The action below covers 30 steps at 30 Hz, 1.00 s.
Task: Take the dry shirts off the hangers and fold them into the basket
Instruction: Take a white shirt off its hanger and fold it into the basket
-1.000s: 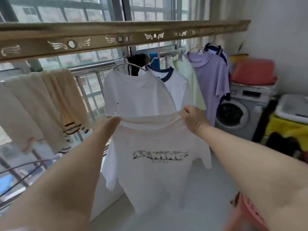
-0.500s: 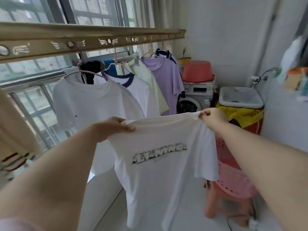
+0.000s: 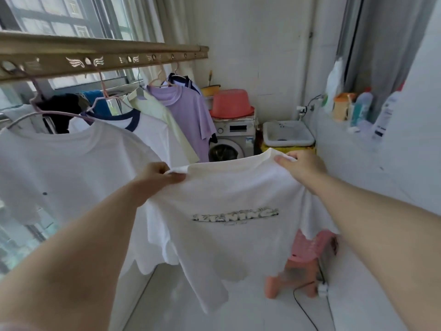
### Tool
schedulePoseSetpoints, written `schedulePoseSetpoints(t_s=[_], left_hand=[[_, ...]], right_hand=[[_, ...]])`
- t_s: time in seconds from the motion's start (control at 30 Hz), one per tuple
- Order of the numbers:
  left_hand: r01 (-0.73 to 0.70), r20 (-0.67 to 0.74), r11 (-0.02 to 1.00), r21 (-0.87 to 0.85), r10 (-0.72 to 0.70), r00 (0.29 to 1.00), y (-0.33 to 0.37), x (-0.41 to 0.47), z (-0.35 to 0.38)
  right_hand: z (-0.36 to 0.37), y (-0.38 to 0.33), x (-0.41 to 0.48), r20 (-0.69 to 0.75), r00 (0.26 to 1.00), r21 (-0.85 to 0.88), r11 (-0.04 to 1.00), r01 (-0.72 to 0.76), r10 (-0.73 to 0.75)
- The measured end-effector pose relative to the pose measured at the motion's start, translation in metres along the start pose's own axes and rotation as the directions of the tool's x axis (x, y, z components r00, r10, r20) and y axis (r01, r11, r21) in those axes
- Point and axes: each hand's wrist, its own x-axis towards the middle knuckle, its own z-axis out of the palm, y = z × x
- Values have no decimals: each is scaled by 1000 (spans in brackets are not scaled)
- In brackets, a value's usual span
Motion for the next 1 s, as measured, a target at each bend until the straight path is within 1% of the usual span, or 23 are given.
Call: schedulePoseSetpoints(t_s=[0.03,0.1,0.13,0.17,0.2,0.23,0.3,0.33,0.37,0.43,0.5,0.57,0.67,0.73,0.83,0.93,1.0], left_hand=[[-1,30,1000,-10,1,1000,3,2,4],[41,123,999,-28,-37,992,8,4,11],[67,152,997,-38,-61,987,8,8,15],[79,150,996,-40,-72,986,7,12,18],[80,108,996,-26,-77,991,6,17,21],[74,36,997,30,-75,997,6,23,26],[99,-122,976,196,-75,990,12,29,38],[106,-170,961,257,-63,983,20,30,49],[101,-183,957,272,-52,982,30,29,60],[74,-114,975,209,-51,992,54,26,88],[38,-8,991,126,-37,999,80,20,116],[-13,107,1000,-16,15,994,101,12,137],[-12,217,952,-306,82,973,117,1,144],[1,280,917,-399,121,952,121,-2,138],[0,333,905,-426,156,930,123,-5,131],[-26,334,909,-417,179,925,125,-7,129],[-61,326,930,-363,188,926,124,-7,124]], right_hand=[[-5,3,0,-11,1000,8,1000,-13,13],[-13,10,0,-25,999,26,999,-40,41],[-17,13,0,-27,998,34,998,-50,51],[-20,16,-1,-19,998,48,997,-59,60],[-22,18,-1,-3,998,59,996,-69,69],[-24,21,-2,24,996,63,995,-82,80],[-23,19,-2,68,992,49,993,-110,106],[-21,15,-2,72,991,54,992,-118,114],[-16,9,-1,73,990,83,988,-128,122],[-4,-6,1,84,988,174,975,-139,126],[8,-23,1,130,987,245,961,-126,96],[17,-38,-2,170,985,291,952,-91,42],[18,-45,1,169,985,382,918,-110,48],[13,-43,3,184,980,415,899,-141,69],[6,-41,2,237,967,465,864,-194,90],[2,-43,-6,290,956,494,851,-178,32],[-1,-43,-11,313,950,538,827,-163,-17]])
